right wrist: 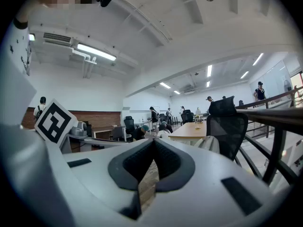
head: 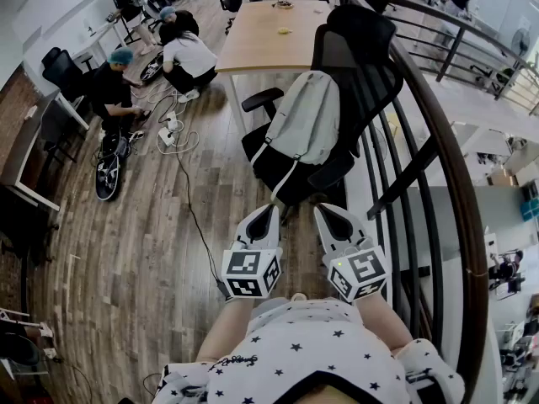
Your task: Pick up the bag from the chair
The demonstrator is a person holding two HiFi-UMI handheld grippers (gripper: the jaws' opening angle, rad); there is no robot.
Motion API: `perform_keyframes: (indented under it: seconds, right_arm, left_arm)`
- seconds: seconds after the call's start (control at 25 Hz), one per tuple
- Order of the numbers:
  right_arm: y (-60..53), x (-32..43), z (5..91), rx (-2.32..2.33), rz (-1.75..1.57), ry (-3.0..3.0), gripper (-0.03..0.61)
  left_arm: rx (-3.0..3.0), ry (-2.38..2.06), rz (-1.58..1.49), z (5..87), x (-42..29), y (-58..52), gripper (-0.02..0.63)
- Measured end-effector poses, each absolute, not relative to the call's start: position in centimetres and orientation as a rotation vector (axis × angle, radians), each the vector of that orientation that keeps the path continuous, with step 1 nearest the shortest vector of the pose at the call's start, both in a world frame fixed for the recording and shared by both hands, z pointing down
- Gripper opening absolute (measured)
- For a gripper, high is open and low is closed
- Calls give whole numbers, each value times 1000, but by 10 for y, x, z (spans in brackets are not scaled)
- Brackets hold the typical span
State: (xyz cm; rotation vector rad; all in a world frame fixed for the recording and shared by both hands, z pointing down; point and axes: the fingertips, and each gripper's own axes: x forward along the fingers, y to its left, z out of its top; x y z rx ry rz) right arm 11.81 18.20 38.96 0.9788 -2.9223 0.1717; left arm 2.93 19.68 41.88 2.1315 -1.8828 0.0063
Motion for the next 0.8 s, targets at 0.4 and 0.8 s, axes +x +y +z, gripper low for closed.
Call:
perform_keyframes:
  seconds: [0.4,0.8]
  right_arm:
    - [178,113,396,871,162,-2931,-6]
    - [164,128,410,919,346,-2920,-5]
  left_arm:
    - [2075,-1928,-22,426,28,200,14]
    - [2021,-1936,-23,435,23,197,14]
